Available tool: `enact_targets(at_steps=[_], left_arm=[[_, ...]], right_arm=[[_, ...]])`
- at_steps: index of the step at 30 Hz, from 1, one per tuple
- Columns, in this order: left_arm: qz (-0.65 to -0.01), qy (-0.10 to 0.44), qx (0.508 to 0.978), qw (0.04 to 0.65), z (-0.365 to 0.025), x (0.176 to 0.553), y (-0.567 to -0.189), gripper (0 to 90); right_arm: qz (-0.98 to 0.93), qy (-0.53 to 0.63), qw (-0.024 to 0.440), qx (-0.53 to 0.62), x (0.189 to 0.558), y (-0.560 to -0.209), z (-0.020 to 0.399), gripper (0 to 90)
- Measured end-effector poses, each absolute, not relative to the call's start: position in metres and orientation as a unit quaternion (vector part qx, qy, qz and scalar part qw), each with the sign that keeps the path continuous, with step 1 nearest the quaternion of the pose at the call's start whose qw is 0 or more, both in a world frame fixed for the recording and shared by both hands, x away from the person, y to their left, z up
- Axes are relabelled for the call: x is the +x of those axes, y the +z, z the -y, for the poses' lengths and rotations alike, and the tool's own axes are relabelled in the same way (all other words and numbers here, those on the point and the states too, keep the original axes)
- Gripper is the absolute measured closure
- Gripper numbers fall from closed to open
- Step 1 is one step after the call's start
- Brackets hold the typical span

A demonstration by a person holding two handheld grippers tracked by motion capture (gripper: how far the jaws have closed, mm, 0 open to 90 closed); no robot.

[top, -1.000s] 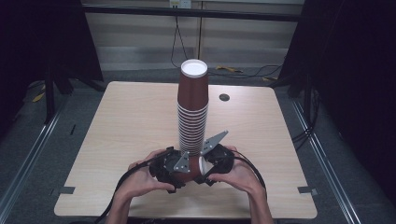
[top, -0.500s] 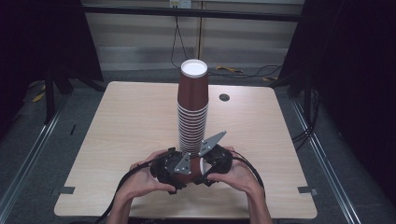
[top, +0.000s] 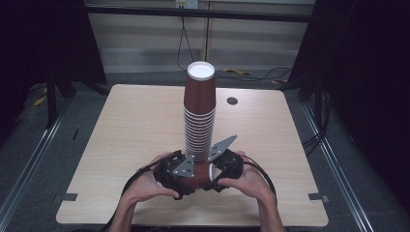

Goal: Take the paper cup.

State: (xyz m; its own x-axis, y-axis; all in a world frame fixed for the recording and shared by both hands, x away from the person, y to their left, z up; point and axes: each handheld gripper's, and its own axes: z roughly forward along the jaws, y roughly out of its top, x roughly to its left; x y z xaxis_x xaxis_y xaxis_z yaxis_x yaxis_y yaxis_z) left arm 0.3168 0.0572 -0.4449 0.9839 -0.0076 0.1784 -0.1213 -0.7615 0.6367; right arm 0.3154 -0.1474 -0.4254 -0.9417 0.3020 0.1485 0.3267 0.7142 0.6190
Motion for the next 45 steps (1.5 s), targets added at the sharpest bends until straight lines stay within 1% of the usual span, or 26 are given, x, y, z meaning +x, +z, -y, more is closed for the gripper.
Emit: enact_targets(at_steps=[3,6,9,13,16,21,23,24,25,28,32,33,35,40,45], left_arm=[[0.036,0.085,0.932,0.352,-0.060,0.317,-0.444,11.5],[0.039,0.088,0.926,0.365,-0.064,0.316,-0.444,11.5],[0.045,0.092,0.923,0.371,-0.065,0.317,-0.444,11.6],[0.045,0.084,0.917,0.387,-0.068,0.317,-0.443,11.7],[0.040,0.077,0.906,0.414,-0.073,0.317,-0.442,11.8],[0.038,0.066,0.902,0.424,-0.075,0.319,-0.440,12.3],[0.030,0.065,0.893,0.444,-0.080,0.318,-0.437,13.2],[0.030,0.065,0.893,0.444,-0.080,0.318,-0.437,13.7],[0.026,0.067,0.888,0.454,-0.082,0.318,-0.436,16.0],[0.011,0.077,0.871,0.485,-0.090,0.318,-0.431,15.7],[-0.003,0.070,0.858,0.508,-0.096,0.317,-0.429,15.7],[-0.003,0.070,0.858,0.508,-0.096,0.317,-0.429,15.7],[-0.022,0.075,0.853,0.517,-0.098,0.317,-0.429,15.8],[-0.038,0.077,0.841,0.534,-0.102,0.318,-0.428,15.7],[-0.049,0.077,0.838,0.539,-0.106,0.315,-0.432,15.7]], right_arm=[[0.926,-0.338,0.017,-0.169,0.315,-0.424,0.148,22.9],[0.925,-0.344,0.006,-0.162,0.313,-0.423,0.146,23.0],[0.925,-0.343,0.009,-0.164,0.313,-0.423,0.146,23.2],[0.924,-0.347,0.010,-0.160,0.314,-0.423,0.147,23.3],[0.922,-0.352,0.014,-0.160,0.313,-0.422,0.149,23.5],[0.923,-0.351,0.011,-0.157,0.312,-0.423,0.147,23.7],[0.923,-0.353,0.006,-0.152,0.312,-0.424,0.147,23.8],[0.924,-0.350,0.006,-0.155,0.312,-0.424,0.147,23.8],[0.923,-0.351,0.002,-0.157,0.312,-0.424,0.148,23.8],[0.924,-0.344,0.000,-0.167,0.313,-0.426,0.149,23.8],[0.915,-0.361,0.001,-0.182,0.314,-0.426,0.155,23.6],[0.915,-0.361,0.001,-0.182,0.314,-0.426,0.155,23.6],[0.908,-0.369,0.002,-0.199,0.317,-0.429,0.162,23.5],[0.898,-0.379,0.000,-0.225,0.317,-0.435,0.171,23.4],[0.891,-0.389,0.000,-0.235,0.316,-0.435,0.177,23.4]])
